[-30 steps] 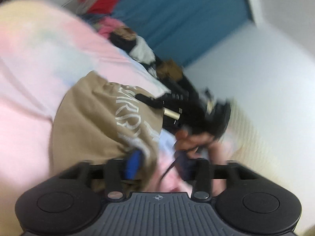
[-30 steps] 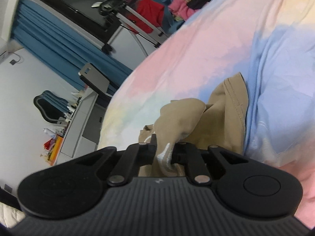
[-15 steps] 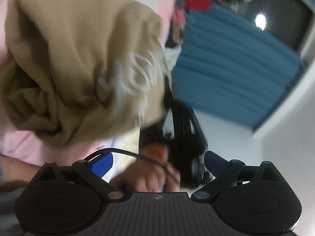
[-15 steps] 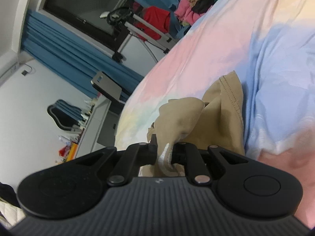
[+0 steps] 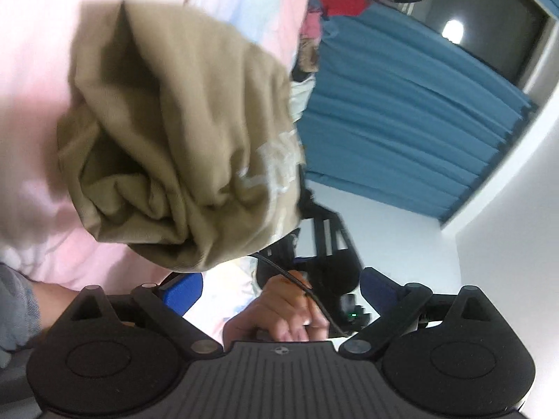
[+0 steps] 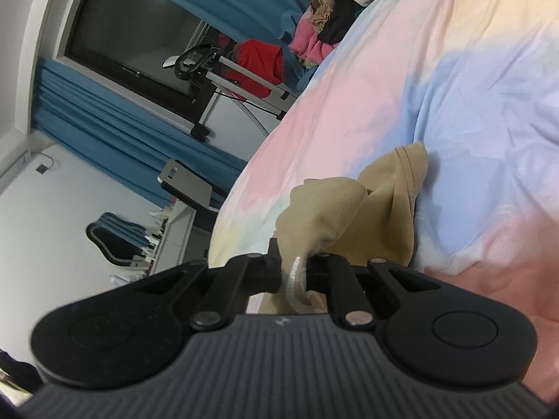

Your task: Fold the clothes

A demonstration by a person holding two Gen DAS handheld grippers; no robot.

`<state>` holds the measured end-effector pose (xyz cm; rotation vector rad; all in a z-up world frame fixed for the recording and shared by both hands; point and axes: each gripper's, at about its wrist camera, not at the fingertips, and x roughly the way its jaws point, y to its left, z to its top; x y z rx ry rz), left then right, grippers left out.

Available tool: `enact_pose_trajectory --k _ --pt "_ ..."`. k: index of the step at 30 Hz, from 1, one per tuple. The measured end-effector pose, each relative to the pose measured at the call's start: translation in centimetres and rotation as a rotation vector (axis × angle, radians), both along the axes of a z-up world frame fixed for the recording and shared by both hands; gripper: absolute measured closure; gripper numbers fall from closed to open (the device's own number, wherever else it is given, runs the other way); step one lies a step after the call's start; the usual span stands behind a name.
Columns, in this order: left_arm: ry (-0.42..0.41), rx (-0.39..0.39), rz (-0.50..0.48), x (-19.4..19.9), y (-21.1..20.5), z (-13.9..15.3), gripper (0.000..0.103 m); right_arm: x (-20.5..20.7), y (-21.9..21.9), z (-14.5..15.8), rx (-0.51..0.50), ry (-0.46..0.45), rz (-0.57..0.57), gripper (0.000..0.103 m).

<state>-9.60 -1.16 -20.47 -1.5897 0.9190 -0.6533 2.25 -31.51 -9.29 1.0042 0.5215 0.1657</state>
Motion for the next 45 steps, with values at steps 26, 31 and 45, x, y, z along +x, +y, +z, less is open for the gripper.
enact_pose_trajectory --k 26,31,45 --pt "-0.042 0.184 0.163 4.4 0.1 1.3 0.055 -6.0 0.3 2.8 0.026 -0.154 -0.138 0.093" --pt "-0.099 0.253 0.102 9.7 -3.0 7.1 0.066 -6.8 -2.3 5.3 0.007 -0.210 -0.231 0.093" --pt "-0.456 0.488 -0.120 34.0 -33.3 16.1 0.071 3.7 -23.3 9.8 -0.163 -0.242 -0.551 0.094"
